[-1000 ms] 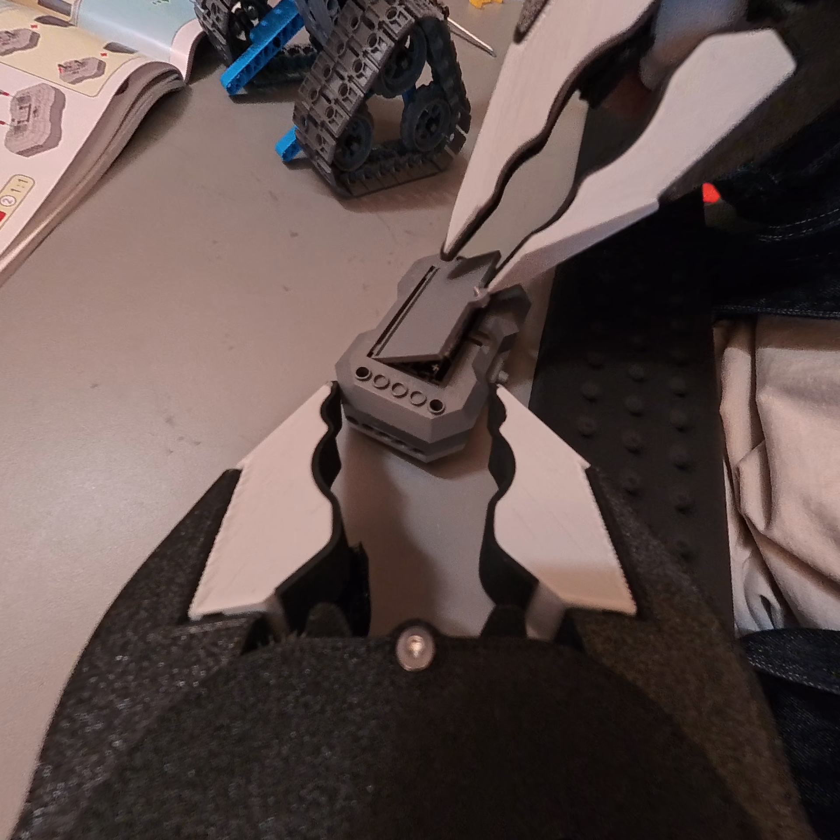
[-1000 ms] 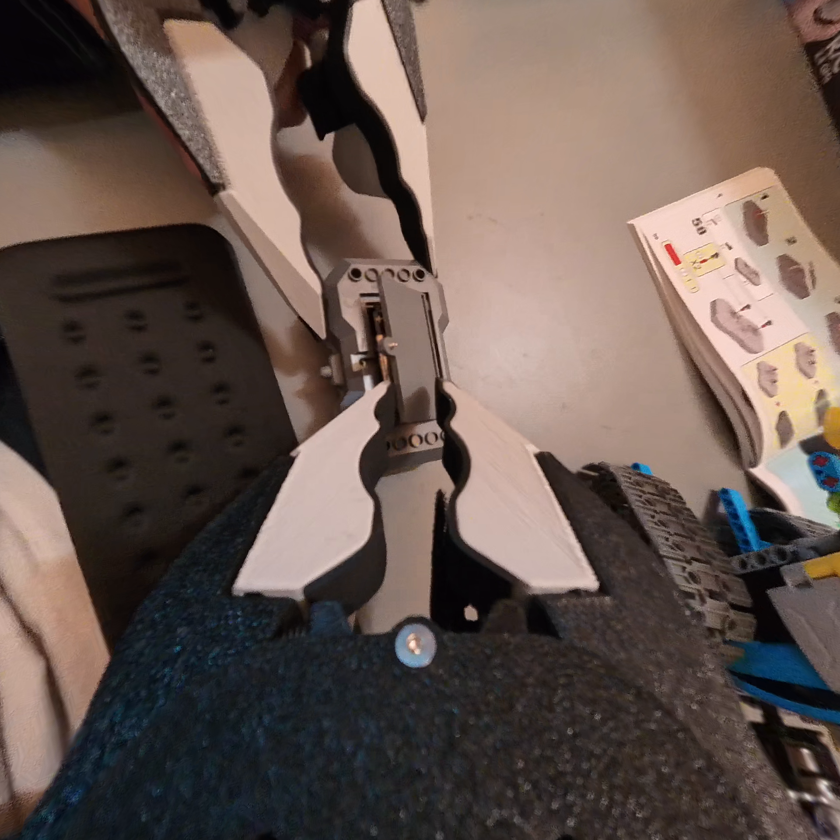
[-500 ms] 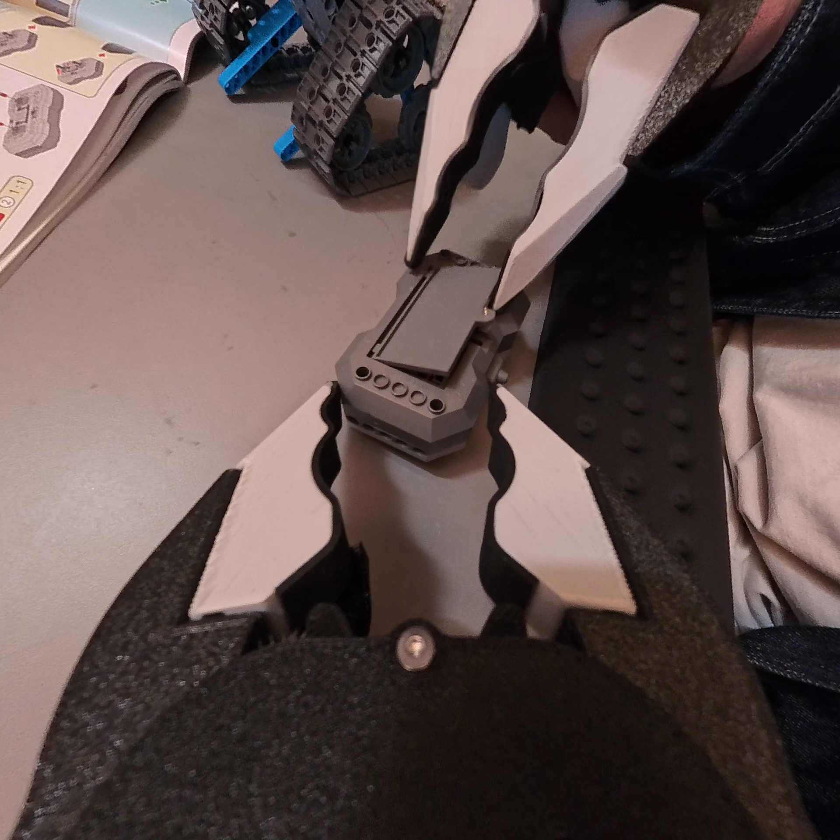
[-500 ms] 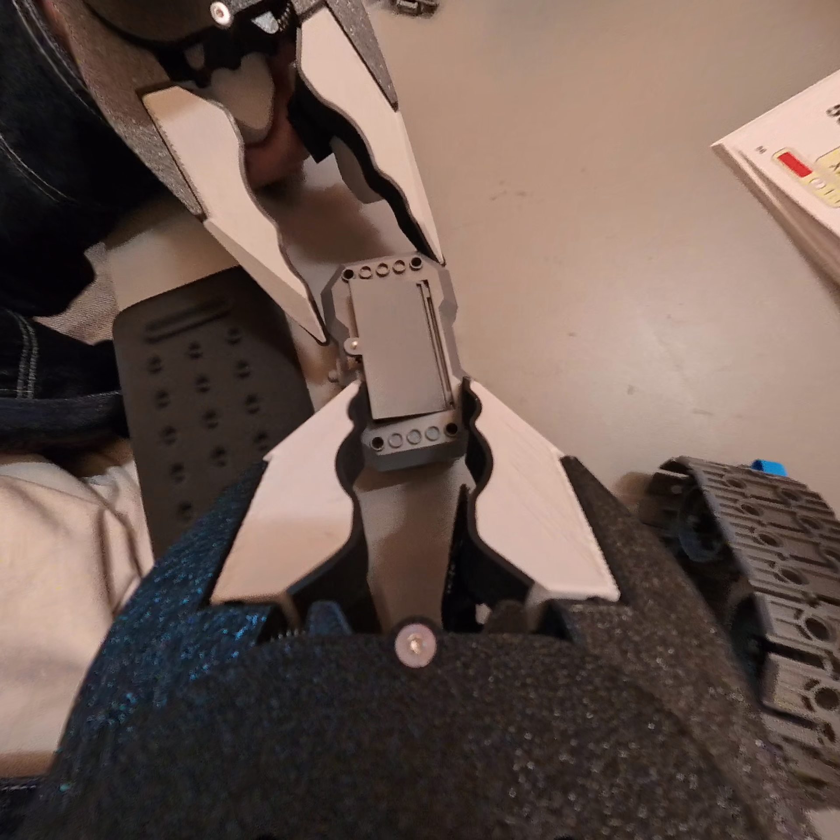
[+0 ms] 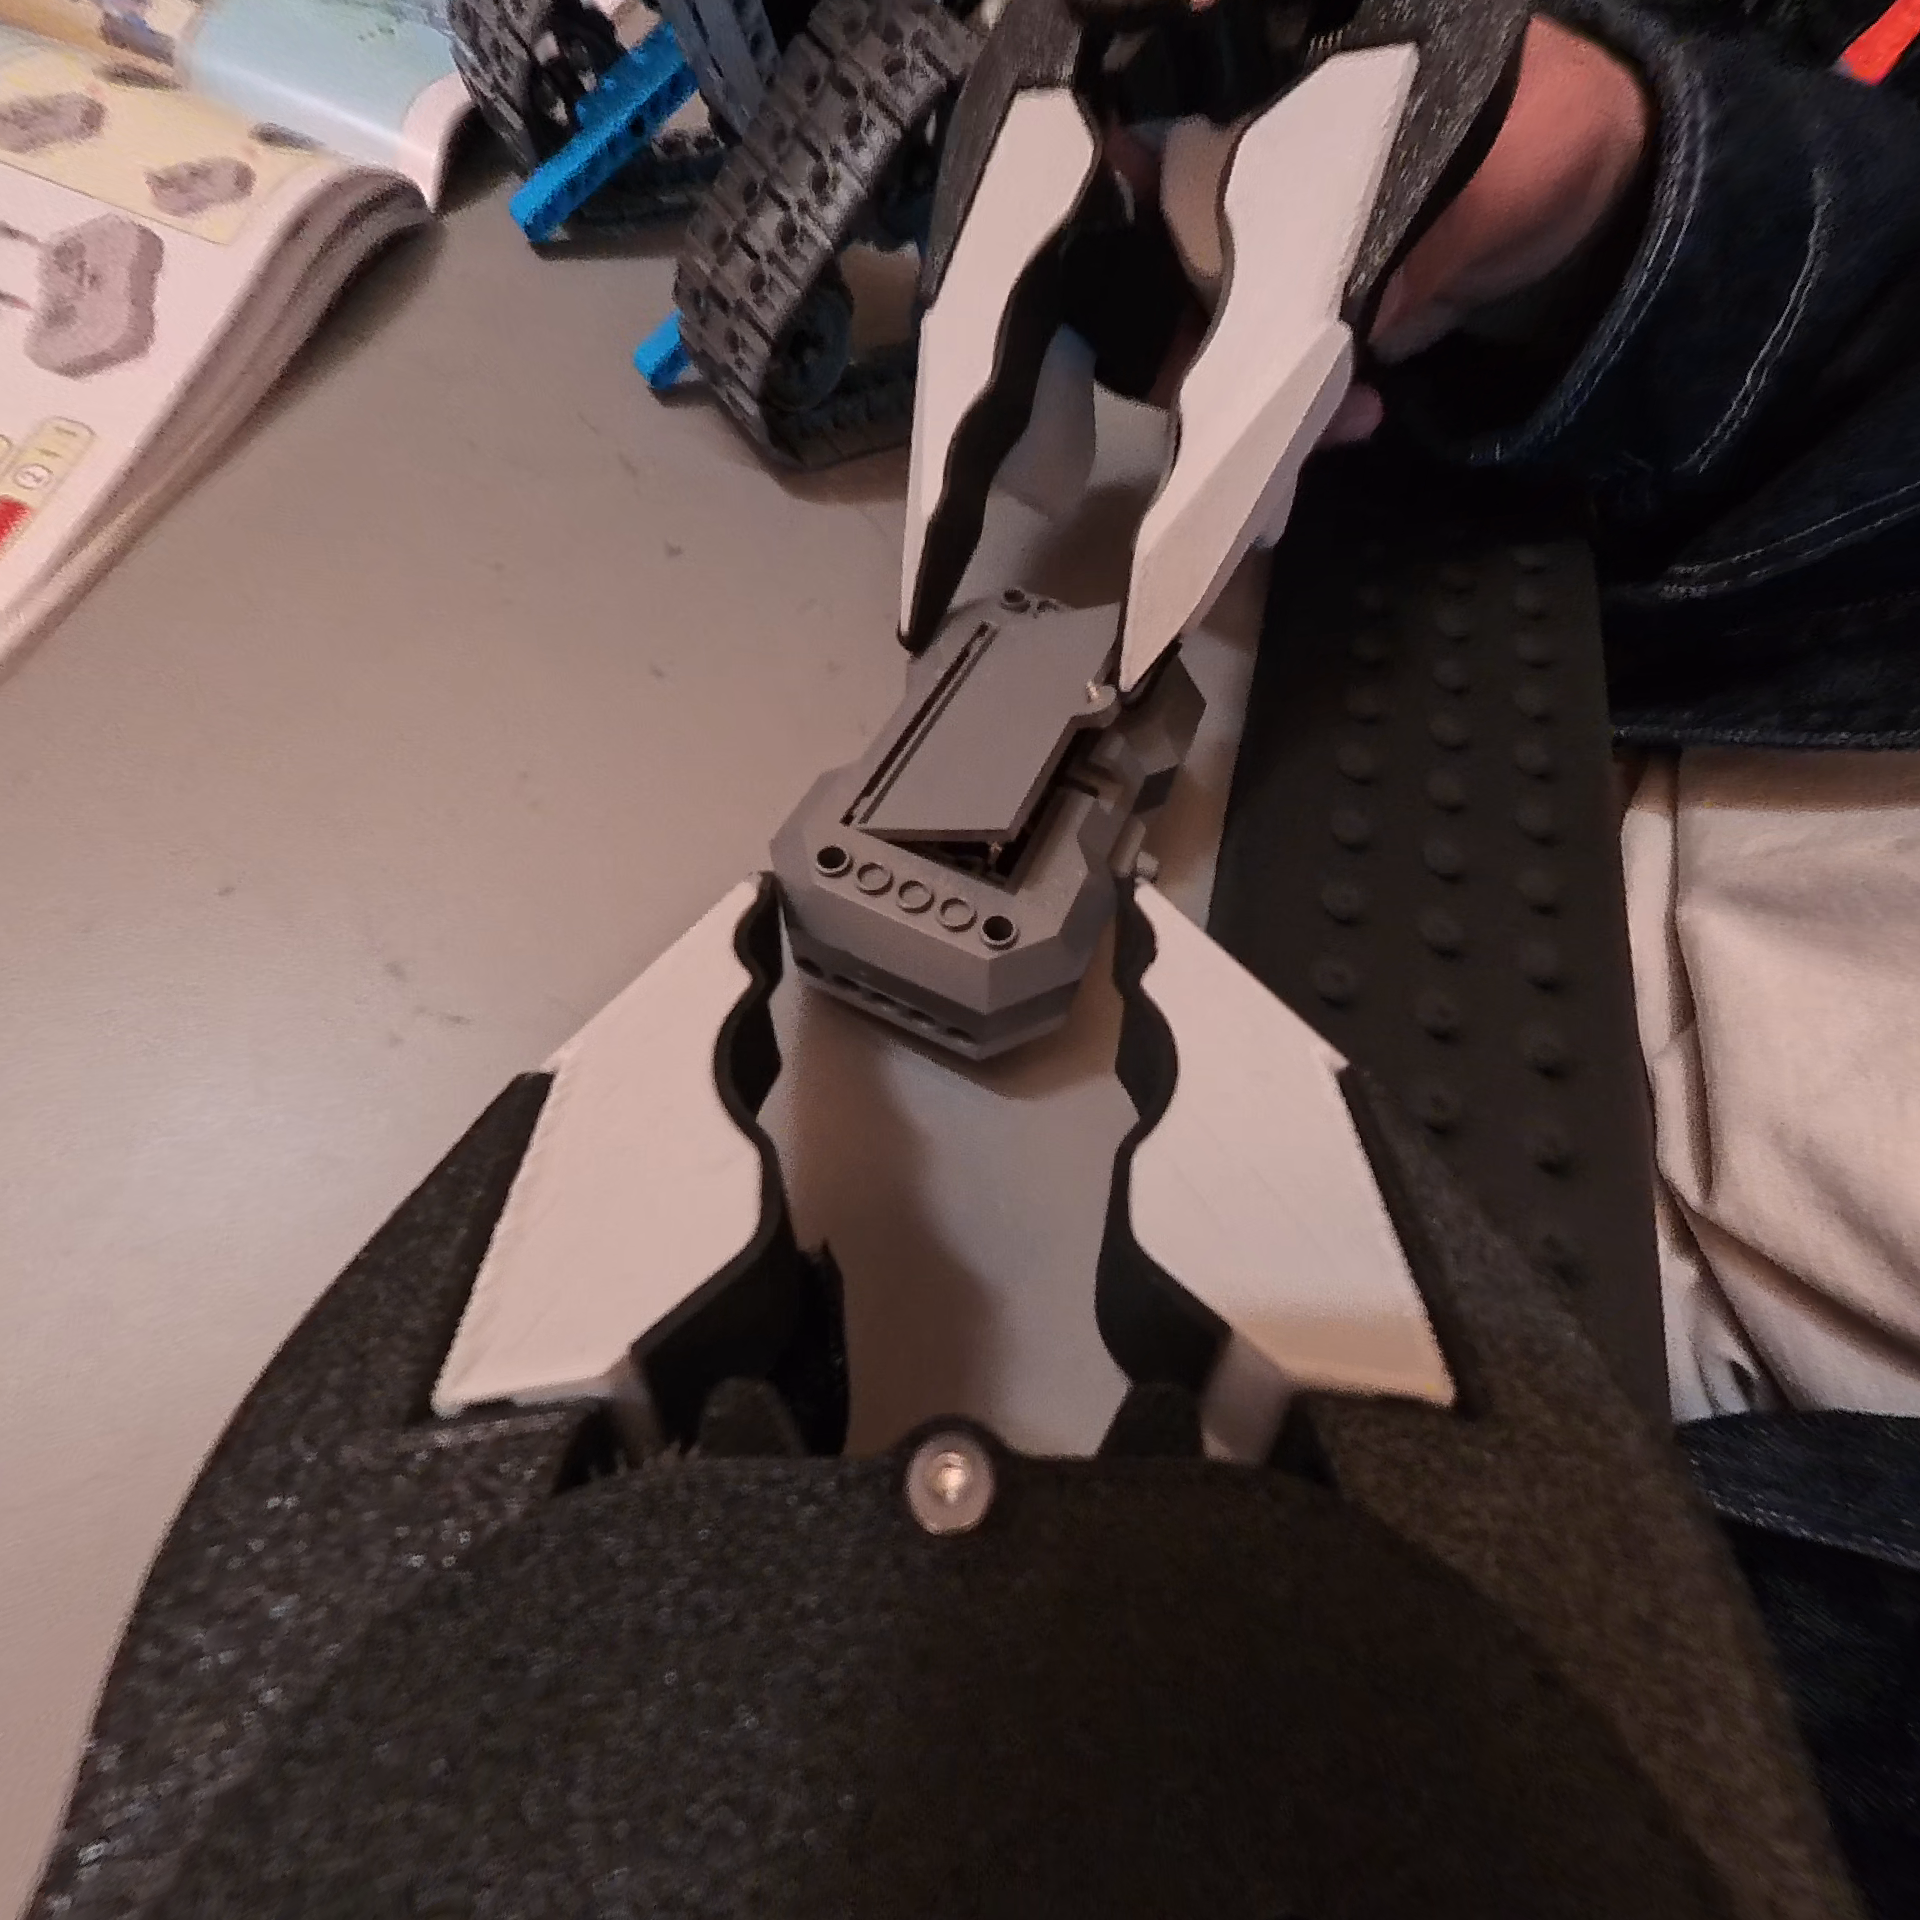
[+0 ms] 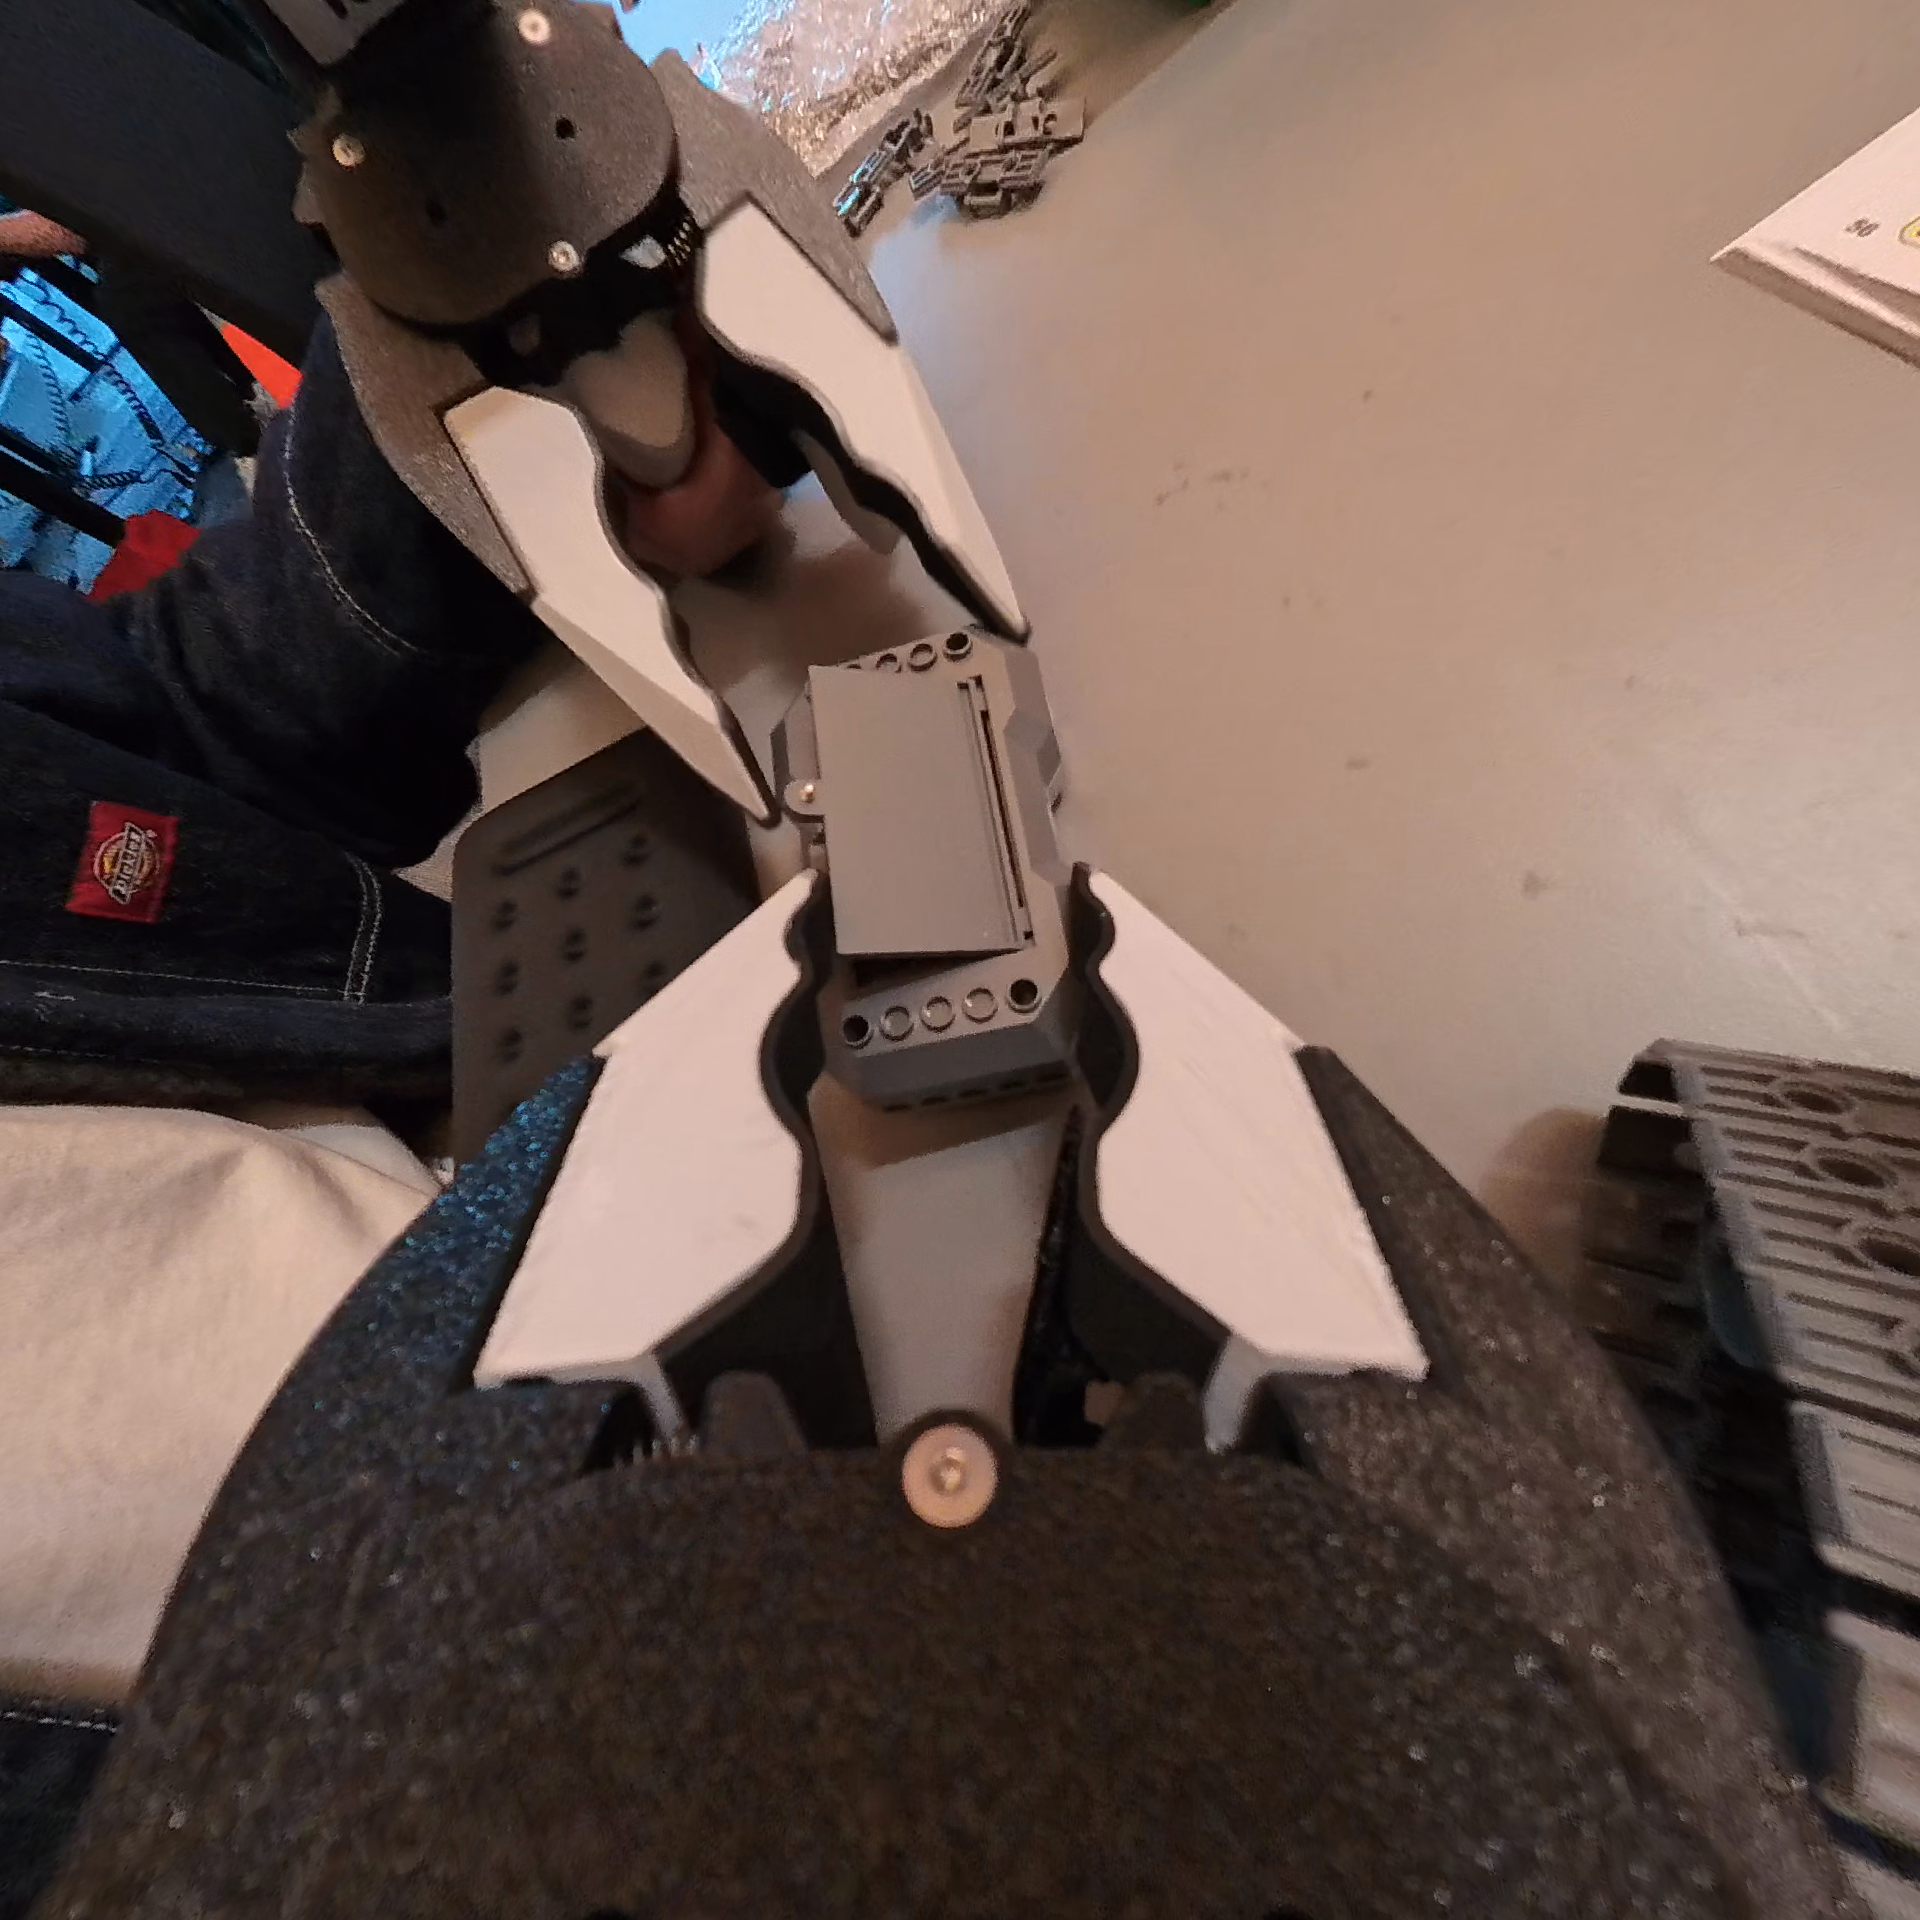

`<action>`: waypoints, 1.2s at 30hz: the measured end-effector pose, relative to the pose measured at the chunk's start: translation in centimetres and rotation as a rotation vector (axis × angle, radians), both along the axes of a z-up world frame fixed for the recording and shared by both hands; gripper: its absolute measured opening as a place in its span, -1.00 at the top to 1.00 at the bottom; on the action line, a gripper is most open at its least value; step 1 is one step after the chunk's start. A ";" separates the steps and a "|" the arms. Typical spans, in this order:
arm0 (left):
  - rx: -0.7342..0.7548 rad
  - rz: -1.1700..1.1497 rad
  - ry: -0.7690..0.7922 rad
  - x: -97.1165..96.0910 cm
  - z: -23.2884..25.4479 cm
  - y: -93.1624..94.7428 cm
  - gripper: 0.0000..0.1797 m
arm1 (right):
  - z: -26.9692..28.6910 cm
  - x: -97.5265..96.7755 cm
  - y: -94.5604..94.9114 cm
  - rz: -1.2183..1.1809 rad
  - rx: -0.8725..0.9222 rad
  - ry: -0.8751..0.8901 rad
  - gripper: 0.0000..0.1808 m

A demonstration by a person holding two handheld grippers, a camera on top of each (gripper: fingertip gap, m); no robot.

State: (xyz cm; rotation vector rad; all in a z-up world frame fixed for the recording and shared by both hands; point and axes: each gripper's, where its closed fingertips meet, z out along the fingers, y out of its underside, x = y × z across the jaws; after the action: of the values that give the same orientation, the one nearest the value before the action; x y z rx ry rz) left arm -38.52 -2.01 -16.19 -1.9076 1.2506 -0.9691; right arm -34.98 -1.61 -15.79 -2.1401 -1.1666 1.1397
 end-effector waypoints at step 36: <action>0.071 -0.066 -0.123 1.0 2.2 -0.8 0.91 | 0.8 0.0 -0.6 0.060 -0.006 0.085 0.64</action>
State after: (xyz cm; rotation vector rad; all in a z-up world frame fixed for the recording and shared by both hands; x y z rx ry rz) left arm -37.54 -2.82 -14.01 -1.7355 1.2656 -1.0454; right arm -34.99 -2.18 -14.95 -2.0526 -1.1981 1.2492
